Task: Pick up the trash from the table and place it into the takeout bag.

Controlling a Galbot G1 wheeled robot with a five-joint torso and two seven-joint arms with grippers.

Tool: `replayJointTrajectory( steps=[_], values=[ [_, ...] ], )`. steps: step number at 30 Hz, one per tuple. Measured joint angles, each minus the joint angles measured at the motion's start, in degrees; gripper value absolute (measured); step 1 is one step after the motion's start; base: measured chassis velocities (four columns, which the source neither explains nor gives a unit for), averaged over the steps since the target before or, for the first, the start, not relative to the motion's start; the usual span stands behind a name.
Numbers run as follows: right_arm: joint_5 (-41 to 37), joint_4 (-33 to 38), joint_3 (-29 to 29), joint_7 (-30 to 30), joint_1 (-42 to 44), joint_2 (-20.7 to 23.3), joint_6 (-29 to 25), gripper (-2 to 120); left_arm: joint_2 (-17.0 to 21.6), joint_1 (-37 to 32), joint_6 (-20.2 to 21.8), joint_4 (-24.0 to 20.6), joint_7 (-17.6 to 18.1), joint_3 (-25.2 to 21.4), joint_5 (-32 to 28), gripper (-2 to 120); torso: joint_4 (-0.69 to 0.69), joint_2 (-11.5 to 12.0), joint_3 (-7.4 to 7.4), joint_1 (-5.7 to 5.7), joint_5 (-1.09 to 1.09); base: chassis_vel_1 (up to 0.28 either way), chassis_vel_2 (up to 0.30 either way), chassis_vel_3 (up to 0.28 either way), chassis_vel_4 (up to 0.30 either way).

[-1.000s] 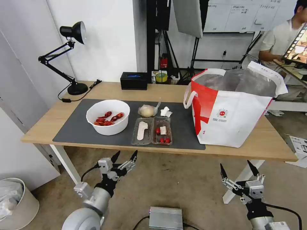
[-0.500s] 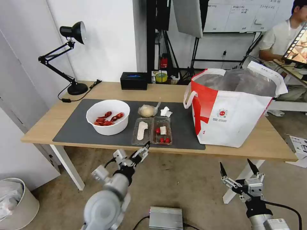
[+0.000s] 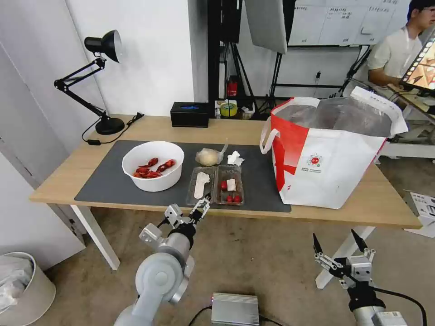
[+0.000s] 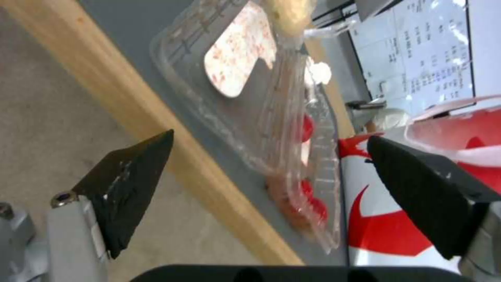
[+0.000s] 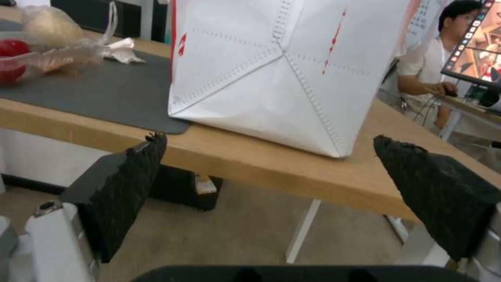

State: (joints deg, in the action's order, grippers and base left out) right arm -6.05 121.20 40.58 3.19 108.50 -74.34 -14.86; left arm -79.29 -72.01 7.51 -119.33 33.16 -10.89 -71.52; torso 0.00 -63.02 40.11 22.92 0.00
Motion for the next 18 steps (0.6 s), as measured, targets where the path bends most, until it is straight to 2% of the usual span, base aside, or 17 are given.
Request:
replayJointTrajectory(
  steps=[18],
  values=[
    [0.6, -0.8, -0.2, 0.1, 0.7, -1.0, -1.2, 100, -0.6, 1.7, -1.7, 2.2, -0.5, 0.9, 0.8, 100, 0.0, 0.0, -0.01, -0.01, 0.0, 0.0, 0.0, 0.0, 0.0]
  ],
)
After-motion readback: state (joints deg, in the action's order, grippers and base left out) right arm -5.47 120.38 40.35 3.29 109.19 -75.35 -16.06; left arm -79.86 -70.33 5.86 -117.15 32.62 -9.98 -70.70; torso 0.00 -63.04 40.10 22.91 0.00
